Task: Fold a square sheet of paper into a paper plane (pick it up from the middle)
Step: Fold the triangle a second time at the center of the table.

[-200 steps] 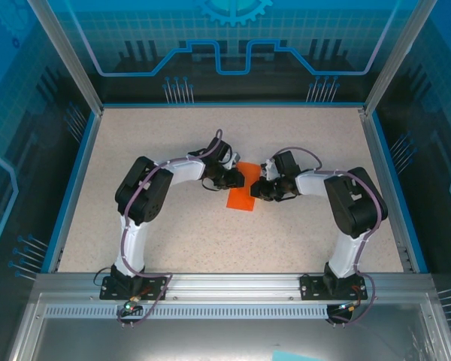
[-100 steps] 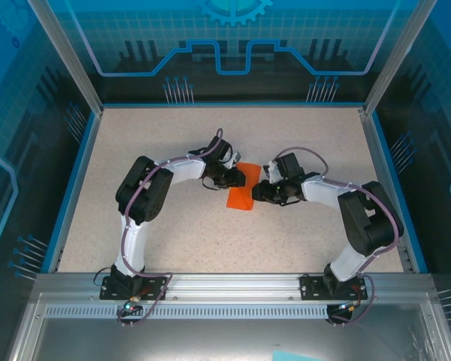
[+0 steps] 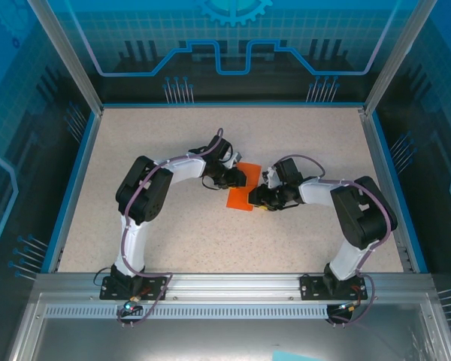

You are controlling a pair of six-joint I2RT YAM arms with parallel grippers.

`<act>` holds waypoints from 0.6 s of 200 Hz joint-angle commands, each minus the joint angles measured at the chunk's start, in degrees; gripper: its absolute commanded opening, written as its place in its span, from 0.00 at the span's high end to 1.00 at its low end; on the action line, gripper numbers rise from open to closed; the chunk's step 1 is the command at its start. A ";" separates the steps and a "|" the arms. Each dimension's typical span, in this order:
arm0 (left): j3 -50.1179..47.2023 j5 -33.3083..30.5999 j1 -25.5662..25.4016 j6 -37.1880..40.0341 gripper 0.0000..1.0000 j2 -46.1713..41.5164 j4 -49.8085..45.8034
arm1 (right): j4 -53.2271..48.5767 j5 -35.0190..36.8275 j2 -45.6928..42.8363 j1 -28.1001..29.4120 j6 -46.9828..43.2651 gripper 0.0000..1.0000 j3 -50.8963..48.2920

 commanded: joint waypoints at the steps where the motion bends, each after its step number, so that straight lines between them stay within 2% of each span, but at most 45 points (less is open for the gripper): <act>1: 2.27 1.80 0.37 1.46 0.65 -1.70 -2.73 | -0.06 -0.75 1.38 -0.12 0.26 0.58 1.55; 37: 2.86 0.34 0.43 2.21 0.55 -4.75 -5.36 | -0.88 -0.09 2.81 -0.16 -0.36 0.59 3.26; 70: 0.43 -1.72 0.35 -2.25 0.46 -7.41 -6.17 | -0.73 0.18 2.49 -0.60 -0.28 0.64 3.03; 120: -7.90 0.89 -0.51 -13.80 0.43 -10.02 6.32 | 0.58 -0.46 2.47 -1.36 0.34 0.71 1.79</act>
